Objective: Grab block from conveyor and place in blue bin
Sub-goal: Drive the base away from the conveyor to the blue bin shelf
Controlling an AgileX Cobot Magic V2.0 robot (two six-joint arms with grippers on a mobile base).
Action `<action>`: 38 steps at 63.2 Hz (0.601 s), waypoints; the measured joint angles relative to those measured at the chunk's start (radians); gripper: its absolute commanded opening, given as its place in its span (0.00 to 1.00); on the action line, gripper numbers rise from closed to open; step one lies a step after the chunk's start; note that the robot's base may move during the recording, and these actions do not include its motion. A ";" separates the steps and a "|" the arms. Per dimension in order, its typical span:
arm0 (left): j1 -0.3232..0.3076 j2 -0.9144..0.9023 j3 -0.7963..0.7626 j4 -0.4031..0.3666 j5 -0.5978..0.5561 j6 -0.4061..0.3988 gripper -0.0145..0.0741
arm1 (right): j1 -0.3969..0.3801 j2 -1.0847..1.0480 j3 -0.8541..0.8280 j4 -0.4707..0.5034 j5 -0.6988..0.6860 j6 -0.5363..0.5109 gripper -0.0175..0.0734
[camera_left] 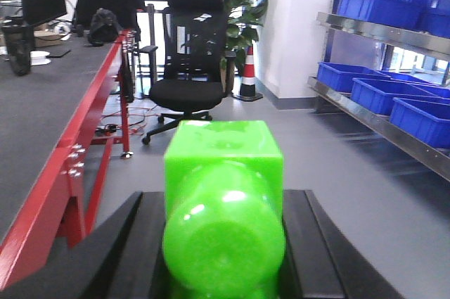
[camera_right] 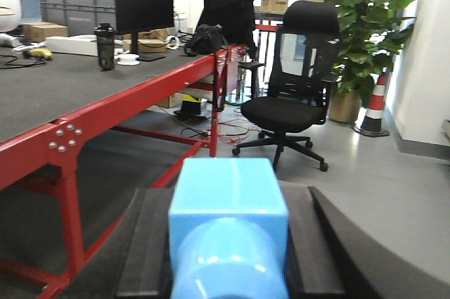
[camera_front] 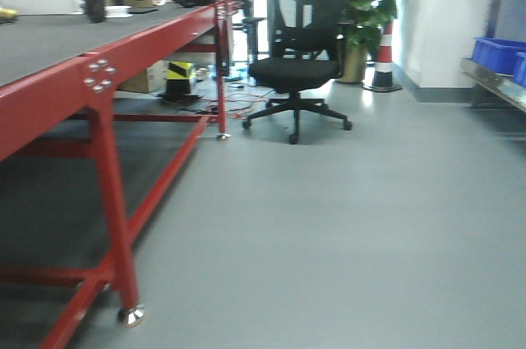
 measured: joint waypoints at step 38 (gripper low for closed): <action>0.000 0.000 0.000 0.000 -0.006 0.000 0.04 | 0.000 -0.002 0.000 0.000 0.000 0.000 0.01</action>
